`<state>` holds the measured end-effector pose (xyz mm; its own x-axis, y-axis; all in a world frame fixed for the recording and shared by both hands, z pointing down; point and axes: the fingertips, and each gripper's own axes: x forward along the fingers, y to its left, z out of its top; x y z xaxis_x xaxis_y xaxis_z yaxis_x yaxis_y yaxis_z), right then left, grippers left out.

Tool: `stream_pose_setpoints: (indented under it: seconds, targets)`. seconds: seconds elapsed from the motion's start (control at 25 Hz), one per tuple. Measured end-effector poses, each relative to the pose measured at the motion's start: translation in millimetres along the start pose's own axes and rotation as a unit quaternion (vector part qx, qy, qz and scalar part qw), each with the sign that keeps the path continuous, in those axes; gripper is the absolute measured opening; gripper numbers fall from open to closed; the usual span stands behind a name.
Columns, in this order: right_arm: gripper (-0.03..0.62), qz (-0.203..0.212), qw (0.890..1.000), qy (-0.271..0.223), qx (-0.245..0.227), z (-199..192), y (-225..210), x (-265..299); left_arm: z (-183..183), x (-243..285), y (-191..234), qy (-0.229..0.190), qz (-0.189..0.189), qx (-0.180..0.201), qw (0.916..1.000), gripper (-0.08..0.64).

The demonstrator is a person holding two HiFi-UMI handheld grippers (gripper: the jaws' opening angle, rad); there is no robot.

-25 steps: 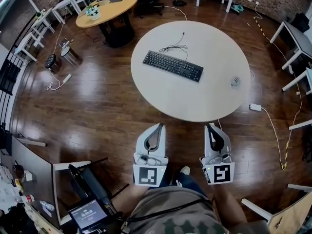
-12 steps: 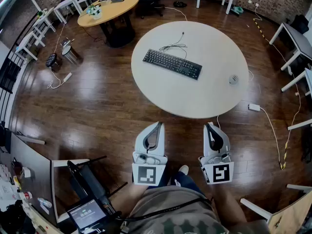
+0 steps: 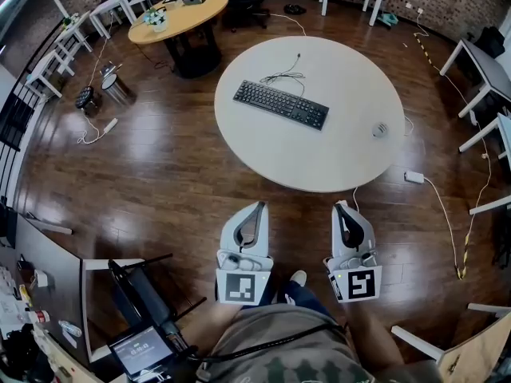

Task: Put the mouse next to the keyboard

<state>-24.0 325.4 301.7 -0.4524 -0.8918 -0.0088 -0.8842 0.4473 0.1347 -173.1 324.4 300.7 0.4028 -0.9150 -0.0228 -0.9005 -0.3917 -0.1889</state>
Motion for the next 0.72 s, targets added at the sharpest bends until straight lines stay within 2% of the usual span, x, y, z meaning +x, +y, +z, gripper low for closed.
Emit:
stream_pose_setpoints:
  seconds: [0.08, 0.32, 0.44, 0.6, 0.72]
  targets:
    - [0.005, 0.002, 1.000, -0.002, -0.001, 0.9, 0.2, 0.2, 2.0, -1.1, 1.3, -0.008, 0.010, -0.018, 0.9997, 0.000]
    - [0.005, 0.008, 1.000, -0.003, -0.002, -0.2, 1.4, 0.4, 3.3, -2.8, 2.3, -0.002, 0.011, 0.000, 0.9999, 0.000]
    - [0.005, 0.009, 1.000, -0.004, 0.002, 0.9, 2.2, 0.3, 5.4, -4.1, 4.3, -0.008, 0.017, -0.006, 0.9998, 0.000]
    - [0.005, 0.009, 1.000, -0.007, -0.004, 0.0, 3.2, 2.7, 8.8, -3.7, 6.7, -0.007, 0.003, 0.041, 0.9991, 0.000]
    - [0.005, 0.009, 1.000, -0.008, 0.000, -0.4, 5.8, 4.8, 7.0, -6.1, 8.3, -0.004, 0.006, 0.031, 0.9995, 0.000]
